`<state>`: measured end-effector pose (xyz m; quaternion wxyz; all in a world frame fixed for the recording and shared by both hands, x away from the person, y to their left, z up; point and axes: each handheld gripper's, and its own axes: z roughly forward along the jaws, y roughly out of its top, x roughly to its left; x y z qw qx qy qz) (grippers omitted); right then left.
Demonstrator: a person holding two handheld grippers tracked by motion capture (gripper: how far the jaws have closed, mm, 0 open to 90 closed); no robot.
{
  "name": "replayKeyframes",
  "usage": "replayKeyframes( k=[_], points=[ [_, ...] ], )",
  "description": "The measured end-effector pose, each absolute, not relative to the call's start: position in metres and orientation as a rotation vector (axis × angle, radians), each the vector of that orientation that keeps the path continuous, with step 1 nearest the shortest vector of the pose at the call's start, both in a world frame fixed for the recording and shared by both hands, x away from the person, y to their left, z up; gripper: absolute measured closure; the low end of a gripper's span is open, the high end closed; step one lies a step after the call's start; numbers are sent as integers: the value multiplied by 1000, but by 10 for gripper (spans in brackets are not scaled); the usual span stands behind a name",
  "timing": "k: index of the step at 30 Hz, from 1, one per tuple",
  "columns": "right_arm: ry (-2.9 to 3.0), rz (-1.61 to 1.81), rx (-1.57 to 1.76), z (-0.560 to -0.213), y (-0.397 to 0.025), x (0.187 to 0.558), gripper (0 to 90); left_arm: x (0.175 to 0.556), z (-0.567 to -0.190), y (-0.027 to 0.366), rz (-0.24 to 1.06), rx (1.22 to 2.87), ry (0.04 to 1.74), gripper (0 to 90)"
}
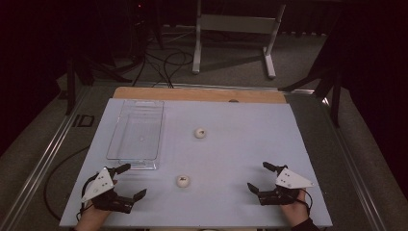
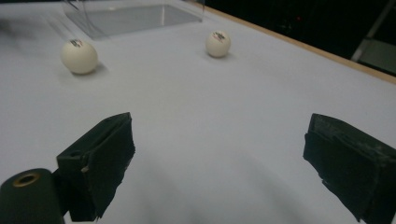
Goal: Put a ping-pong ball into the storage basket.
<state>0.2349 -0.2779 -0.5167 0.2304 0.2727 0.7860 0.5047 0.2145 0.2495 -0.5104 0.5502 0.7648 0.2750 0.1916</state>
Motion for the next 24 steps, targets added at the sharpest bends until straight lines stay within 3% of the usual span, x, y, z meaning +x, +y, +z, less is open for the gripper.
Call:
replayKeyframes(
  k=[24],
  points=[
    [2139, 1374, 748, -513, -278, 233, 84, 215, -509, 248, 411, 1843, 669, 3]
  ],
)
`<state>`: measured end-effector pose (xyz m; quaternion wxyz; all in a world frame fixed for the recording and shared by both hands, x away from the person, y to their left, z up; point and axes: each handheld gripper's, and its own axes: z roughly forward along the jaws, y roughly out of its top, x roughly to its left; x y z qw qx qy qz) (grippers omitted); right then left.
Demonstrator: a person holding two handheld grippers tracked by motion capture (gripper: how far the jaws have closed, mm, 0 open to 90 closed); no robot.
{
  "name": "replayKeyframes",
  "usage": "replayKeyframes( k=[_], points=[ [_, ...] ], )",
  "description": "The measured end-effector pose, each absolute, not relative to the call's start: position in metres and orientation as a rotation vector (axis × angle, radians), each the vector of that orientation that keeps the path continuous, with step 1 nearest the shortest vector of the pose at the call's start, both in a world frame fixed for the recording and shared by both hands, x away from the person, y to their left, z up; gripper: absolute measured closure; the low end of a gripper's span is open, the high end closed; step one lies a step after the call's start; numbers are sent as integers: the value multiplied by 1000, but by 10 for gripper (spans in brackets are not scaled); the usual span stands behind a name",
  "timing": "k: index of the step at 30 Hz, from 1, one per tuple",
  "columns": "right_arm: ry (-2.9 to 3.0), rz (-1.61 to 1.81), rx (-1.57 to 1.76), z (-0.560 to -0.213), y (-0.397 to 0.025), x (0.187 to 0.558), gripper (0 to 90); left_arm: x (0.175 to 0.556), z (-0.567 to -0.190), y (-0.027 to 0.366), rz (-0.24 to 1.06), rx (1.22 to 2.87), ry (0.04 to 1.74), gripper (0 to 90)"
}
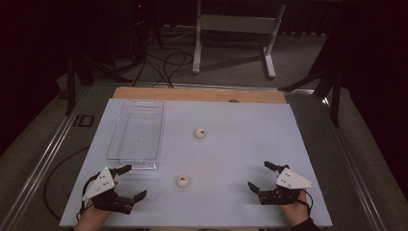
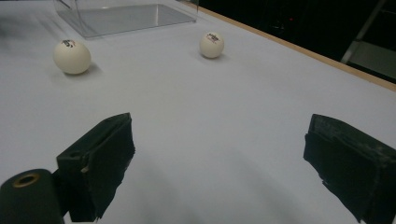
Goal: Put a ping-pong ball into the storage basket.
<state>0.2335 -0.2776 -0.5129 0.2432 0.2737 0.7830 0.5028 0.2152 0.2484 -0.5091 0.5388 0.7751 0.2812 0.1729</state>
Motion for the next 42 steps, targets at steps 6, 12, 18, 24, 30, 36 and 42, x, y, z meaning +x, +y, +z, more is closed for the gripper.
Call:
replayKeyframes(
  k=[6, 12, 18, 24, 30, 36, 42],
  points=[
    [2118, 1376, 745, -511, -277, 232, 84, 216, -505, 249, 395, 1839, 670, 3],
    [2114, 1386, 755, -510, -277, 231, 84, 216, -495, 248, 416, 1837, 662, 3],
    [2132, 1391, 755, -509, -274, 230, 84, 217, -480, 250, 418, 1819, 655, 3],
    [2139, 1390, 756, -510, -274, 231, 84, 219, -465, 247, 436, 1830, 637, 3],
    [2129, 1396, 762, -509, -277, 232, 84, 223, -451, 244, 447, 1847, 615, 3],
    [2124, 1397, 762, -509, -276, 231, 85, 228, -441, 239, 440, 1858, 610, 3],
    [2120, 1398, 761, -508, -277, 232, 85, 233, -432, 231, 433, 1866, 593, 3]
  ],
)
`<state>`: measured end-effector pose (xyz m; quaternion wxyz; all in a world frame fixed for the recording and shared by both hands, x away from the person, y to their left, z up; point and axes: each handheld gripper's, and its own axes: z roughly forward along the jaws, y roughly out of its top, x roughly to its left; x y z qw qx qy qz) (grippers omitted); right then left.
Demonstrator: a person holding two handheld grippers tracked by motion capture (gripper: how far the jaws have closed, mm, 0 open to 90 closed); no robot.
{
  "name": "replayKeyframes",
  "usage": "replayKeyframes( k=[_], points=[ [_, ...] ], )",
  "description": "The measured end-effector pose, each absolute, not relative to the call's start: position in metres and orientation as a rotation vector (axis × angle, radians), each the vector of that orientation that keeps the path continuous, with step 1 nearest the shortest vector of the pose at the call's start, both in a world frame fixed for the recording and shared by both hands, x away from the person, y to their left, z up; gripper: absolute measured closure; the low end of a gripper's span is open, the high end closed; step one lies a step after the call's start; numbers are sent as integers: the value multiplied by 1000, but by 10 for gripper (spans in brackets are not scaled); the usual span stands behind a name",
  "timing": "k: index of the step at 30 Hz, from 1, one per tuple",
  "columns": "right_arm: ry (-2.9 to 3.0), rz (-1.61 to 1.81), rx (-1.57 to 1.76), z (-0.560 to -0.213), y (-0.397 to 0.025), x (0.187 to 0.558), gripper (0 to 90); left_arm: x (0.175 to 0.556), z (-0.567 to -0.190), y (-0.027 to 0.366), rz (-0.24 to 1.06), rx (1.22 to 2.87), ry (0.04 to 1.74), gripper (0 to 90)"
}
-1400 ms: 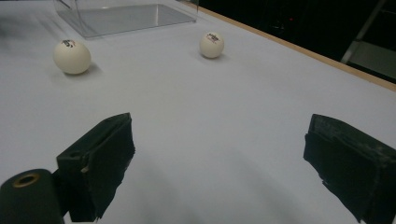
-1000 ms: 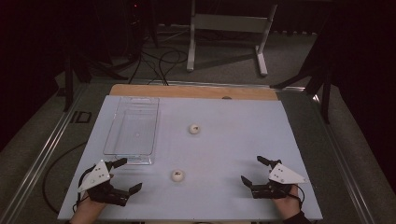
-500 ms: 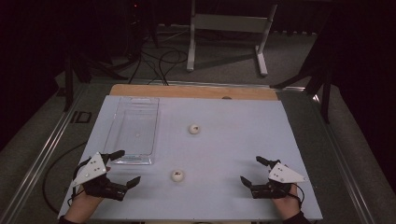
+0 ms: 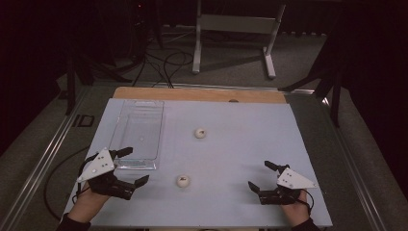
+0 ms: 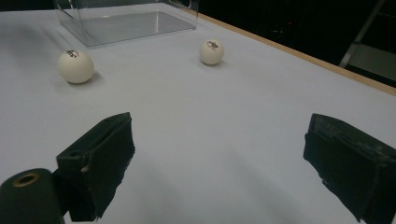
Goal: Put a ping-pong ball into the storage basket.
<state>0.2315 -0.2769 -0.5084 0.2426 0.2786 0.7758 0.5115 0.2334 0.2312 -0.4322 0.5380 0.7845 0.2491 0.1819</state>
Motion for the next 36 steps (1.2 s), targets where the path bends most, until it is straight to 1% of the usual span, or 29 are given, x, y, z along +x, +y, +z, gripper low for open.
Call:
replayKeyframes(
  k=[9, 24, 36],
  points=[
    [2118, 1402, 757, -508, -277, 231, 85, 244, -418, 214, 420, 1883, 551, 3],
    [2123, 1409, 757, -508, -277, 231, 85, 257, -405, 182, 378, 1907, 492, 3],
    [2129, 1412, 755, -508, -276, 232, 85, 263, -411, 161, 325, 1917, 462, 3]
  ],
)
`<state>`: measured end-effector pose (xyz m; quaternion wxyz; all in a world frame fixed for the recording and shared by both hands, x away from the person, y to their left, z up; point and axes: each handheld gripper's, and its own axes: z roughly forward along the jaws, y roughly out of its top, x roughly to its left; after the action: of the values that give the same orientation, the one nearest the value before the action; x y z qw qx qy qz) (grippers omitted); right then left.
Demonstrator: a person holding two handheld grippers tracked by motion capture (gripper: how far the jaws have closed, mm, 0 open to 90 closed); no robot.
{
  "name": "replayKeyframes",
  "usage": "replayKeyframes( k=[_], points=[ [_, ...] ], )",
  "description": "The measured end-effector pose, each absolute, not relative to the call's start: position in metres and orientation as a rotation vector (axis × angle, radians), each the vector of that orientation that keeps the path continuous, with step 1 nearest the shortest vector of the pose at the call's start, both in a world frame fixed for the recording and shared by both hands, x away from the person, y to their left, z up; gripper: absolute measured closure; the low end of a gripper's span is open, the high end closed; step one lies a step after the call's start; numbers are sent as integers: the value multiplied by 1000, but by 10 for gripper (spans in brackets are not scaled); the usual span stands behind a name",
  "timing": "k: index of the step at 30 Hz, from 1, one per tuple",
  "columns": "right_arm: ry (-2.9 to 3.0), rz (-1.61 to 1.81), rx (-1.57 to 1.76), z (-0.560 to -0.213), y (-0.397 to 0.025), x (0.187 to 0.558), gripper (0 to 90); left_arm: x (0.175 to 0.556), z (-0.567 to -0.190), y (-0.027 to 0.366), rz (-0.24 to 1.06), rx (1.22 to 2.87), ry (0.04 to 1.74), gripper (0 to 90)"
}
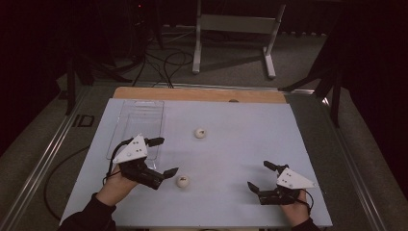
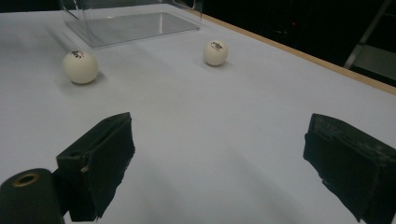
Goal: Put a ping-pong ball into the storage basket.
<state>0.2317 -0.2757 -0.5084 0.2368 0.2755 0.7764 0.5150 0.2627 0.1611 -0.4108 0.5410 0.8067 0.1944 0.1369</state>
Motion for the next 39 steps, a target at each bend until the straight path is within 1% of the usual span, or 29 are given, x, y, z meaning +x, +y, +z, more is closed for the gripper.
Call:
replayKeyframes(
  k=[12, 24, 39],
  points=[
    [2135, 1412, 751, -509, -275, 232, 85, 267, -425, 145, 250, 1941, 466, 3],
    [2145, 1414, 749, -510, -275, 232, 85, 267, -439, 135, 209, 1979, 470, 3],
    [2155, 1414, 743, -510, -274, 233, 85, 270, -464, 121, 146, 2140, 504, 3]
  ],
)
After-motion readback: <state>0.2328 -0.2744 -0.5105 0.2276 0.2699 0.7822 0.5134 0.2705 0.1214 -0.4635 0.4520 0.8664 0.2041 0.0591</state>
